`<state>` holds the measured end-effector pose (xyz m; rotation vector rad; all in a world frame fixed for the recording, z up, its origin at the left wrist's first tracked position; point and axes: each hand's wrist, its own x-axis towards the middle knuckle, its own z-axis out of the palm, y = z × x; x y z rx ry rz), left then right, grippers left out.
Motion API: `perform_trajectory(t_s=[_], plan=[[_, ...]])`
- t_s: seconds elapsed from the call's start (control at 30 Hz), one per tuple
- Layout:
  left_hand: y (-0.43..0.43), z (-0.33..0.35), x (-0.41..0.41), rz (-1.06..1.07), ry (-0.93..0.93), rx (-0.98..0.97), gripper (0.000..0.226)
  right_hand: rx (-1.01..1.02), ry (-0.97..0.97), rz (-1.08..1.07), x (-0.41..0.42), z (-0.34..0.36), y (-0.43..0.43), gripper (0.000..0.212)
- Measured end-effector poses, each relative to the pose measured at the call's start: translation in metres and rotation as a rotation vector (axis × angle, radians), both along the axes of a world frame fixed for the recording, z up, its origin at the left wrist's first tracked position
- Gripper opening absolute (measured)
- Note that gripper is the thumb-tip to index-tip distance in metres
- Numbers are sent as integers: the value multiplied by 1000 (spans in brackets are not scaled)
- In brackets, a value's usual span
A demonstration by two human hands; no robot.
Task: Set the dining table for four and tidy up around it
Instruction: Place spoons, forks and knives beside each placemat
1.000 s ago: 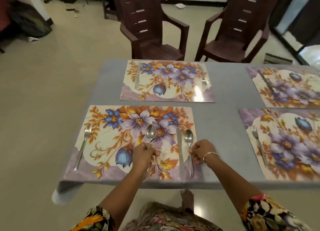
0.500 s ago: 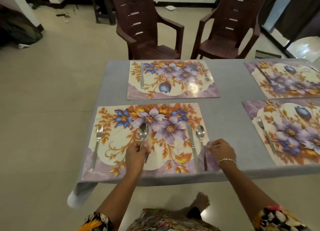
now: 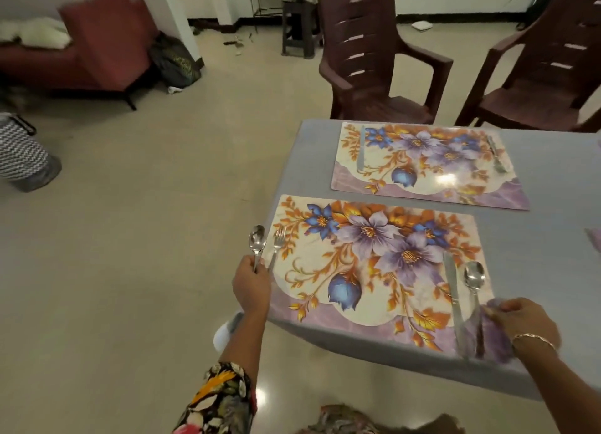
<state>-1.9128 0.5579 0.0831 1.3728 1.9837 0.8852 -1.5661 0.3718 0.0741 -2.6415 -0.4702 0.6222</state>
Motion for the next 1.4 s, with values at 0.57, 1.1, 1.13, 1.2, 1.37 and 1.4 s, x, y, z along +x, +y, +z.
perform_trajectory(t_s=[0.57,1.1,1.13,1.2,1.37,1.4], plan=[[-4,-20,-16,23,-95,55,20,72,17,-60,-9,17,1,12],[-25,2,-29,-149,-123,-29,26,123,71,14,-16,21,-30,20],[-33,6,-28,-127,-126,3,27,164,76,-10,-19,23,-32,19],[-51,13,-27,-104,-181,18,25,272,48,-66,-32,27,-33,17],[-93,23,-34,-53,-407,-61,17,515,72,-18,-96,34,-25,11],[-98,25,-39,-41,-436,-83,19,551,105,1,-110,36,-22,10]])
